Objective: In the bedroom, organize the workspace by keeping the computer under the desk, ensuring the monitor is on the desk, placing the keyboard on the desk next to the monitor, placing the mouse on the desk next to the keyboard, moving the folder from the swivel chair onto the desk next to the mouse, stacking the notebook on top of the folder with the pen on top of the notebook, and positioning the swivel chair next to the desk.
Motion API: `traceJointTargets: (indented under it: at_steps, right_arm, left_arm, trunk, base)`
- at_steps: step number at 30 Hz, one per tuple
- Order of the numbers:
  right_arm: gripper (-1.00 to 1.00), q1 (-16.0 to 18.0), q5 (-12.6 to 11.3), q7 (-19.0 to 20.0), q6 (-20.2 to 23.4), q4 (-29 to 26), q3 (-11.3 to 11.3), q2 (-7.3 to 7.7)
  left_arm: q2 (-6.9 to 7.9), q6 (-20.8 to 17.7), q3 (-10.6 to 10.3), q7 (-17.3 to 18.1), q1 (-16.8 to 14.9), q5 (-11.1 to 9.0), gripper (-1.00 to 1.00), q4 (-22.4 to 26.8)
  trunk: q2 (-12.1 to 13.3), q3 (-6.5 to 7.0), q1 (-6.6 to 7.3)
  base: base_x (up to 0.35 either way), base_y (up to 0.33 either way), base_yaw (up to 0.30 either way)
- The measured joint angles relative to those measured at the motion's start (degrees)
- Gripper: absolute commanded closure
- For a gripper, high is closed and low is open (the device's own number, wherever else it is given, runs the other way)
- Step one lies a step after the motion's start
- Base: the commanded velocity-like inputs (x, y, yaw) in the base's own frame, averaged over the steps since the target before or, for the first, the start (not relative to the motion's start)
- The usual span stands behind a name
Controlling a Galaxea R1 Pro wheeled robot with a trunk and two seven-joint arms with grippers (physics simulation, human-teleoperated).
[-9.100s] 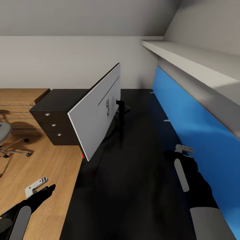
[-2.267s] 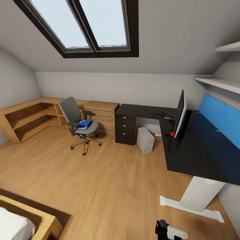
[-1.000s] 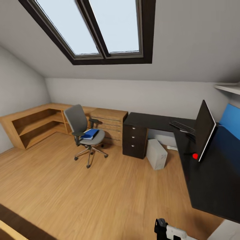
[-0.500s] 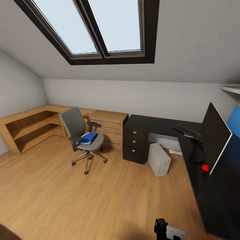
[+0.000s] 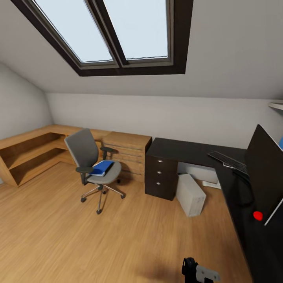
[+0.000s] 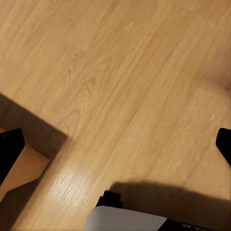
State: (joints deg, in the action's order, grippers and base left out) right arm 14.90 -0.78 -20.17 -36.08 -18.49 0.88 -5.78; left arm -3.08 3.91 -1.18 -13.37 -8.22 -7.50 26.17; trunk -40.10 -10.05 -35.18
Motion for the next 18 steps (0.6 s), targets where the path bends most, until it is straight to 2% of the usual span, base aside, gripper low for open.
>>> traceJointTargets:
  at_steps: [5, 14, 18]
  right_arm:
    - [1.00, 0.00, 0.00, 0.00, 0.00, 0.00, -0.02, 0.00]
    - [1.00, -0.01, 0.00, 0.01, 0.01, -0.02, -0.06, 0.01]
    - [1.00, -0.01, 0.00, 0.00, 0.00, -0.02, -0.06, 0.00]
  left_arm:
    - [0.00, 0.02, 0.00, 0.00, 0.00, 0.00, -1.00, -0.12]
    - [-0.01, 0.06, 0.00, -0.01, -0.01, 0.00, -1.00, -0.14]
    - [0.00, 0.06, 0.00, 0.02, -0.01, 0.00, -1.00, -0.15]
  trunk:
    - [0.00, 0.00, 0.00]
    - [0.00, 0.00, 0.00]
    - [0.00, -0.12, -0.01]
  base:
    - [0.326, 0.000, -0.031]
    - [0.311, 0.115, -0.247]
    - [0.218, 0.036, -0.220]
